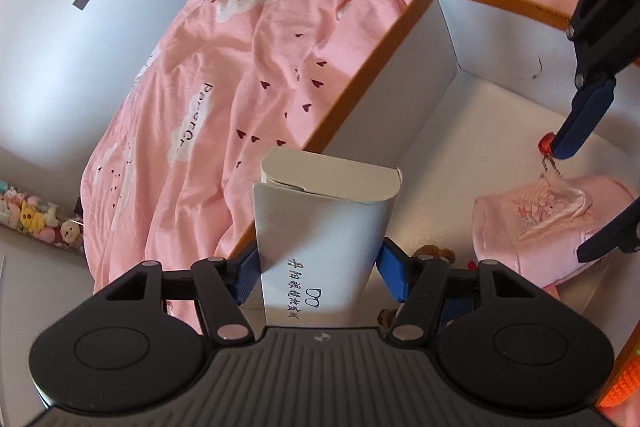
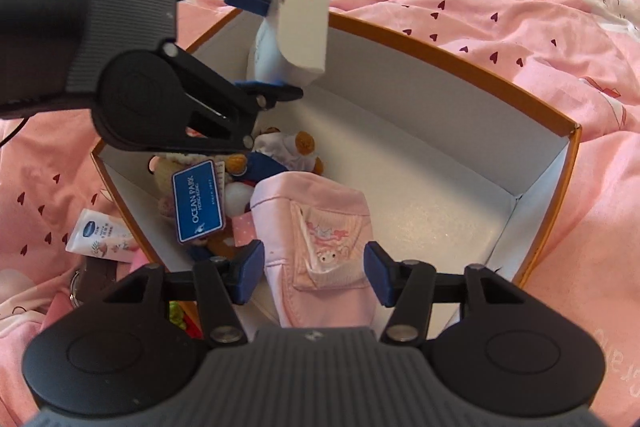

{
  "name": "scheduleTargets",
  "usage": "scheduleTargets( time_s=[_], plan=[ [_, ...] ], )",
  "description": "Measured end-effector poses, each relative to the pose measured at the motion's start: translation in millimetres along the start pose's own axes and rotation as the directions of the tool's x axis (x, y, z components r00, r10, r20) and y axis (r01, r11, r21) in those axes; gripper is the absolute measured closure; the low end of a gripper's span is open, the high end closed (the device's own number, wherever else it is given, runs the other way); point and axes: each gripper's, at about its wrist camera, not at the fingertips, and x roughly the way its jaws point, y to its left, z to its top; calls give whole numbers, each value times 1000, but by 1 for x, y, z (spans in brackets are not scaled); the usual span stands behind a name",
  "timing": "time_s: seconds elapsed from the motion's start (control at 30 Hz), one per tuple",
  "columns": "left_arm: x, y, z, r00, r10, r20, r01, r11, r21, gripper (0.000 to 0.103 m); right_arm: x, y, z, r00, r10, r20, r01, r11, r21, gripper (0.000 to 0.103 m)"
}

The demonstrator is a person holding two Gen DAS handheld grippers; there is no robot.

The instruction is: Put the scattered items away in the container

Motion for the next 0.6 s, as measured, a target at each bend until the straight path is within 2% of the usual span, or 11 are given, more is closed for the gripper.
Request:
scheduleTargets(
  time_s=[0.07, 0.23, 0.33, 0.4, 0.6],
  plan=[
    [10, -5, 0, 1000, -23, -20, 23, 999, 28, 31, 3, -5, -1, 1000, -2, 1, 2, 1000, 11, 45],
    [23, -16, -1, 1000, -14, -22, 16, 995, 98, 30, 6, -14, 0, 1000, -1, 11, 0, 998, 55, 45],
    [30, -17, -1, 1000, -18, -20, 20, 994, 105, 29, 11, -13, 0, 1000, 19, -1, -19, 998, 63, 46],
    [33, -18, -2, 1000, -21, -16, 23, 994, 108, 29, 16, -10, 0, 999, 31, -16, -30, 998, 63, 50],
    [35, -20, -4, 999, -38, -24, 40, 992, 118, 28, 33, 1, 0, 996, 3, -84, 0, 999, 33, 54]
  ],
)
